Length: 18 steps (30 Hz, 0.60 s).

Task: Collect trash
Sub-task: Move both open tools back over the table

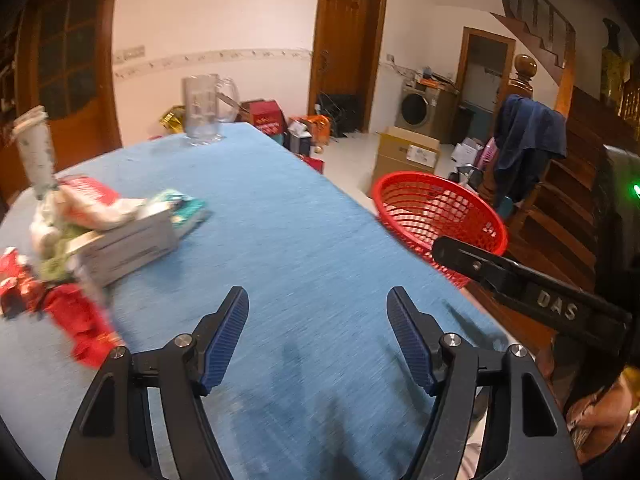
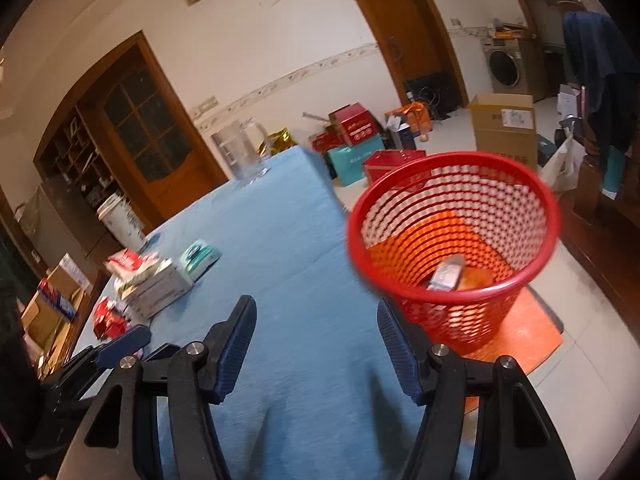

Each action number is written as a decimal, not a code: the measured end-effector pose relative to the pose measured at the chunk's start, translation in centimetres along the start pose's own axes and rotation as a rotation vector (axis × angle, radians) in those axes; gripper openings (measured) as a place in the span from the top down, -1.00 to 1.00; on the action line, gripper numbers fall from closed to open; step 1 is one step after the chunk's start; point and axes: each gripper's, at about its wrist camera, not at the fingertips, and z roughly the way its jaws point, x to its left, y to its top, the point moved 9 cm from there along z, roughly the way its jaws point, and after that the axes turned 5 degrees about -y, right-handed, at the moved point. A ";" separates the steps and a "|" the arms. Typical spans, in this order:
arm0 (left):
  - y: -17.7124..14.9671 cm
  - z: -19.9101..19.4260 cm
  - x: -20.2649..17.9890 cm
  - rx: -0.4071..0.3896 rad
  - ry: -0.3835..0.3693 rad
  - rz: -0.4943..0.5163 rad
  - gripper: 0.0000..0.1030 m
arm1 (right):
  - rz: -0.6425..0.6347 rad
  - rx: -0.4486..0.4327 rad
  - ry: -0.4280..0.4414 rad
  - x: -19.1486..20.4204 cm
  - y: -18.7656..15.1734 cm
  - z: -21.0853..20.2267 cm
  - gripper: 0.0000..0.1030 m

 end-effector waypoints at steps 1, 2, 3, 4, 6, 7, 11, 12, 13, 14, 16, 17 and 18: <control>-0.2 -0.7 0.4 -0.012 0.010 0.001 -0.37 | -0.004 0.004 0.001 0.5 -0.2 0.1 -0.32; -0.6 -1.4 0.8 -0.026 0.022 0.003 -0.37 | -0.015 0.004 0.000 1.1 -0.3 0.1 -0.32; -0.9 -2.2 1.3 -0.041 0.035 -0.001 -0.37 | -0.028 0.003 -0.002 1.7 -0.5 0.1 -0.32; -1.1 -2.6 1.5 -0.045 0.039 -0.007 -0.37 | -0.037 0.002 -0.002 2.2 -0.6 0.1 -0.32; -2.0 -3.7 2.3 -0.054 0.042 -0.030 -0.37 | -0.060 -0.004 0.001 3.3 -1.0 -0.1 -0.32; -2.3 -4.1 2.8 -0.058 0.046 -0.044 -0.37 | -0.068 -0.005 -0.002 3.7 -1.3 -0.3 -0.32; -4.2 -5.2 4.6 -0.048 0.086 -0.058 -0.37 | -0.087 -0.005 -0.022 4.9 -1.7 -0.5 -0.32; -4.6 -5.3 5.0 -0.035 0.090 -0.056 -0.37 | -0.090 -0.008 -0.025 5.2 -1.7 -0.7 -0.32; -4.9 -5.3 5.4 -0.023 0.097 -0.054 -0.37 | -0.094 -0.014 -0.032 5.4 -1.7 -1.1 -0.32; -5.4 -5.5 6.0 -0.014 0.112 -0.054 -0.37 | -0.100 -0.024 -0.040 5.6 -1.6 -1.4 -0.32; -5.9 -6.1 6.7 -0.017 0.115 -0.063 -0.37 | -0.110 -0.042 -0.039 6.3 -1.7 -2.0 -0.32; -6.2 -6.3 7.1 -0.014 0.117 -0.067 -0.37 | -0.118 -0.050 -0.034 6.8 -1.9 -2.3 -0.32; -6.4 -6.5 7.7 -0.010 0.126 -0.071 -0.38 | -0.127 -0.055 -0.036 7.3 -2.0 -2.6 -0.33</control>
